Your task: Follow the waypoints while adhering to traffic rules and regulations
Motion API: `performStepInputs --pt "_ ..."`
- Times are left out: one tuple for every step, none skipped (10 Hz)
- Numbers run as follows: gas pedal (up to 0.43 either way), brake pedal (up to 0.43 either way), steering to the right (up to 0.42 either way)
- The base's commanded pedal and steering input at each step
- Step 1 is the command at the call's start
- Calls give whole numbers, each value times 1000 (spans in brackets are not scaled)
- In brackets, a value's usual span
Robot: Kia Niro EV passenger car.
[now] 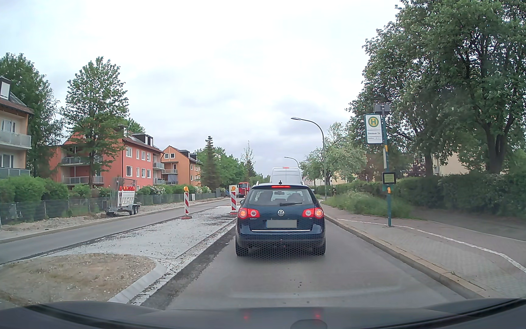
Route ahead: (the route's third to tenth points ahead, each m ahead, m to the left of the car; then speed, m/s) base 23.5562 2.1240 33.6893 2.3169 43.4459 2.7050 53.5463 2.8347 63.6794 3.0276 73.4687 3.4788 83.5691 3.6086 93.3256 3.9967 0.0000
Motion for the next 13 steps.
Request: performStepInputs --pt "0 256 -11" --pt "0 256 -11" --pt "0 256 -11" --pt "0 256 -11" --pt "0 256 -11" --pt "0 256 -11" --pt "0 256 -11" --pt "0 256 -11" --pt "0 256 -11" --pt "0 262 -11" --pt "0 256 -11" --pt "0 256 -11" --pt "0 256 -11"
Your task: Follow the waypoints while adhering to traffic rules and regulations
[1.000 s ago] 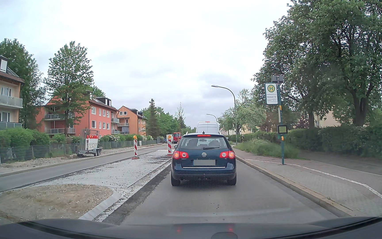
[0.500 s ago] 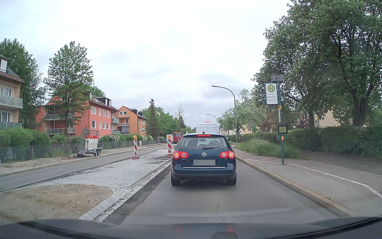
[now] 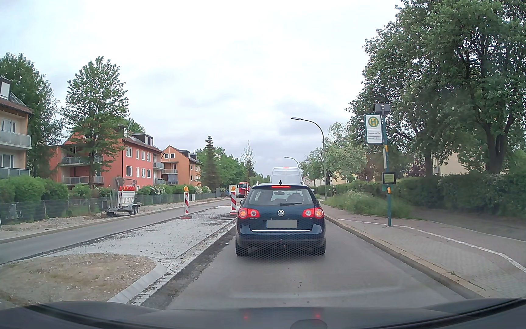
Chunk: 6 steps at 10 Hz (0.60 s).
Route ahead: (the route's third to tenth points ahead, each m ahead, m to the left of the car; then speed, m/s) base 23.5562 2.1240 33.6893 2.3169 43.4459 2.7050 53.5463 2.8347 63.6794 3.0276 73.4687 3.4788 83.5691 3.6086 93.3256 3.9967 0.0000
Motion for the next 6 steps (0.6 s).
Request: performStepInputs --pt "0 256 -11" --pt "0 256 -11" --pt "0 256 -11" --pt "0 256 -11" --pt "0 256 -11" --pt "0 256 -11"
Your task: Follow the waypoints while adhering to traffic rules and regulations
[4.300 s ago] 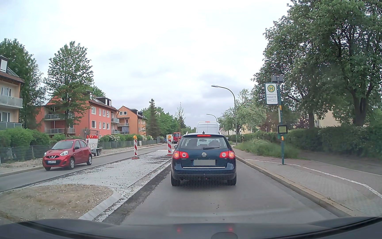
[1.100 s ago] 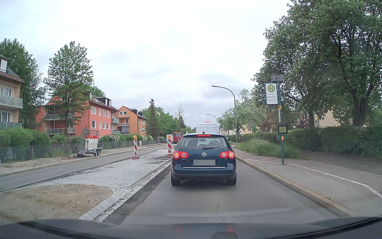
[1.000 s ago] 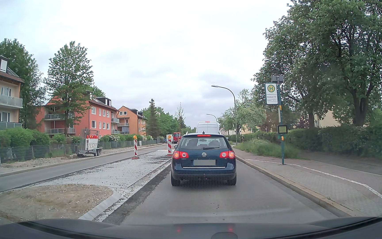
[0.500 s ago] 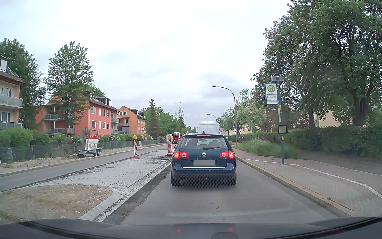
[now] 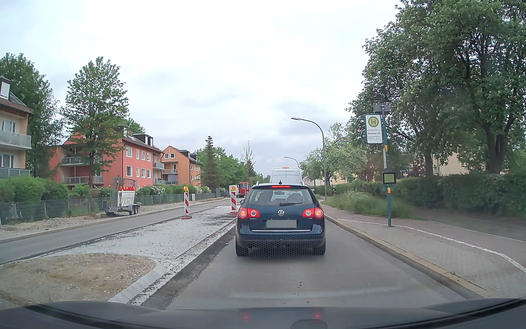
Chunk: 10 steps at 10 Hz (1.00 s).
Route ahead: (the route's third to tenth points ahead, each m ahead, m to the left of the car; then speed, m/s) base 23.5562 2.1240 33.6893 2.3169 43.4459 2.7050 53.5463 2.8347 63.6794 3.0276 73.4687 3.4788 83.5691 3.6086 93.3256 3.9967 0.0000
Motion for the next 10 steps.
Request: performStepInputs --pt "0 256 -11" --pt "0 256 -11" --pt "0 256 -11" --pt "0 256 -11" --pt "0 262 -11" --pt "0 256 -11" --pt "0 256 -11" --pt "0 256 -11" --pt "0 256 -11" --pt "0 256 -15"
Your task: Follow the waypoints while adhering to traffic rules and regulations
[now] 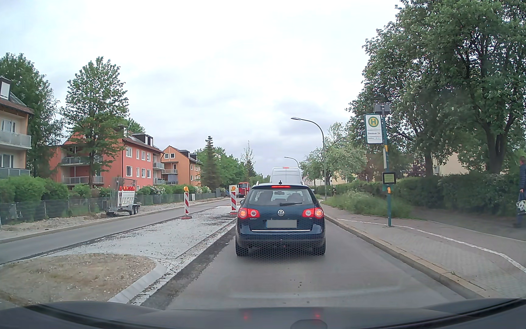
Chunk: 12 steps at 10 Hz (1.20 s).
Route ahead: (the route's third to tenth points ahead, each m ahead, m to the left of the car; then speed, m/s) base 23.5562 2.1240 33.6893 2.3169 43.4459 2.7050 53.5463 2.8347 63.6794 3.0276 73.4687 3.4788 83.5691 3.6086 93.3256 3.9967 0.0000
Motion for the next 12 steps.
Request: performStepInputs --pt "0 256 -15" --pt "0 256 -11" --pt "0 256 -11" --pt "0 256 -11" --pt "0 256 -11" --pt "0 256 -11" --pt "0 256 -12" --pt "0 256 -12" --pt "0 256 -11" --pt "0 256 -12" --pt "0 256 -11" --pt "0 256 -11"
